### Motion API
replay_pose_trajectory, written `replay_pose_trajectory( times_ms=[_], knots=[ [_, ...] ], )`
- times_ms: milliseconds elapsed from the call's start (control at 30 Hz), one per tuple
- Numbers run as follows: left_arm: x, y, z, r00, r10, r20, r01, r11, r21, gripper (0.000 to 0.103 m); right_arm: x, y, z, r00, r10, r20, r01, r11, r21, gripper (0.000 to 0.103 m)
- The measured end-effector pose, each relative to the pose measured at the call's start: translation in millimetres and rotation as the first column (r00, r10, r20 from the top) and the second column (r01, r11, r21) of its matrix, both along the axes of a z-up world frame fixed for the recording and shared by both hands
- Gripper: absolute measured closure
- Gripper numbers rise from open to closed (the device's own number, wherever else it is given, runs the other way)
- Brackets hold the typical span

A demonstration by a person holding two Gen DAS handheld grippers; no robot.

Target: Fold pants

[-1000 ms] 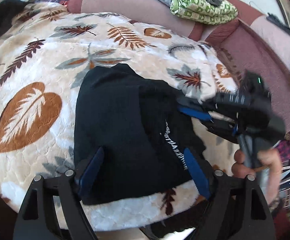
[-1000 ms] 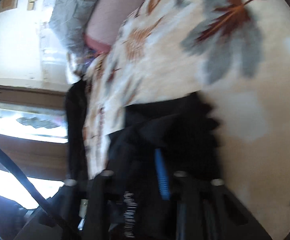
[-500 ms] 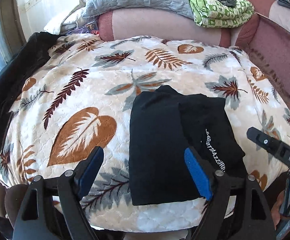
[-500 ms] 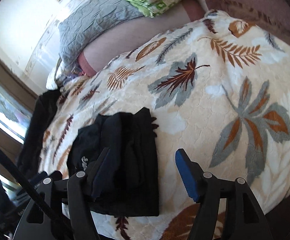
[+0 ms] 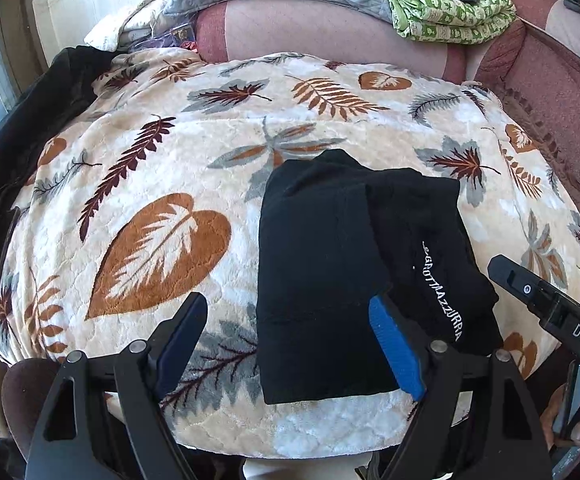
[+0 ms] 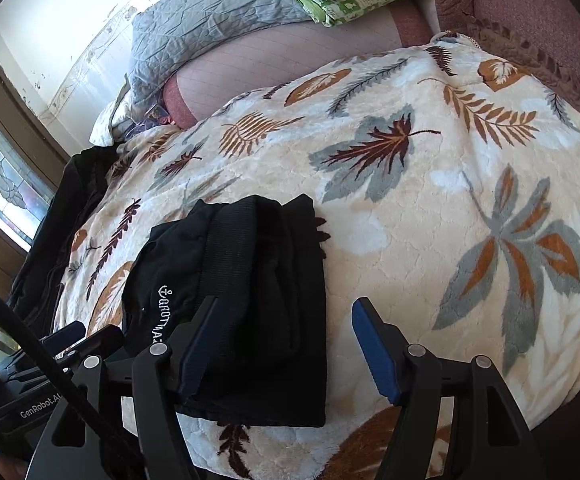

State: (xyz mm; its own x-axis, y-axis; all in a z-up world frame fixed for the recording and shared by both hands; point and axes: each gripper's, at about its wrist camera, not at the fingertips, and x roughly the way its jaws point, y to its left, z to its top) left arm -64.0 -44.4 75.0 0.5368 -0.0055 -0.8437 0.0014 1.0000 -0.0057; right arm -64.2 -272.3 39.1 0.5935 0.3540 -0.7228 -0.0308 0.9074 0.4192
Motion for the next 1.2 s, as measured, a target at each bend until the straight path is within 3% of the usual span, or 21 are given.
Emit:
replay_pose_trajectory(
  times_ms=[267,367,467,567,700,833,967,1067,1200],
  knots=[
    [2.3,4.6,-4.6,1.000,-0.004,-0.025,0.003,0.999,-0.044,0.021,1.1,-5.3,-6.4,1.000,-0.005,-0.013,0.005,1.000,0.013,0.030],
    [5.8,17.8,0.9,1.000,-0.002,-0.007,0.001,0.993,-0.115,0.021,2.6,-8.3,-7.5,1.000,-0.009,-0.016,0.009,1.000,0.016,0.030],
    [15.6,49.9,4.6,0.999,0.049,-0.003,-0.049,0.969,-0.242,0.021,6.4,-17.8,-9.0,0.999,-0.018,-0.027,0.019,0.999,0.050,0.028],
    [30.2,78.4,-6.3,0.995,0.073,-0.063,-0.091,0.933,-0.348,0.021,14.8,-34.2,-15.6,0.998,-0.030,-0.061,0.038,0.991,0.127,0.023],
    [38.6,86.4,-25.3,0.991,0.060,-0.119,-0.101,0.922,-0.375,0.021,26.6,-46.6,-31.7,0.992,-0.015,-0.128,0.046,0.968,0.246,0.023],
    [53.3,78.8,-42.9,0.986,-0.013,-0.165,-0.061,0.897,-0.438,0.021,38.4,-47.6,-46.0,0.985,0.015,-0.171,0.046,0.939,0.342,0.020],
    [72.2,75.0,-53.6,0.985,-0.057,-0.163,-0.032,0.865,-0.500,0.017,53.7,-43.9,-48.2,0.984,0.049,-0.174,0.022,0.922,0.387,0.015],
    [84.3,74.0,-56.1,0.982,-0.099,-0.160,-0.008,0.826,-0.564,0.015,65.6,-39.0,-55.8,0.977,0.104,-0.187,-0.004,0.881,0.472,0.013],
    [94.5,64.2,-60.3,0.976,-0.161,-0.145,0.047,0.810,-0.585,0.000,81.0,-25.7,-60.5,0.968,0.190,-0.165,-0.067,0.826,0.559,0.006]
  ],
)
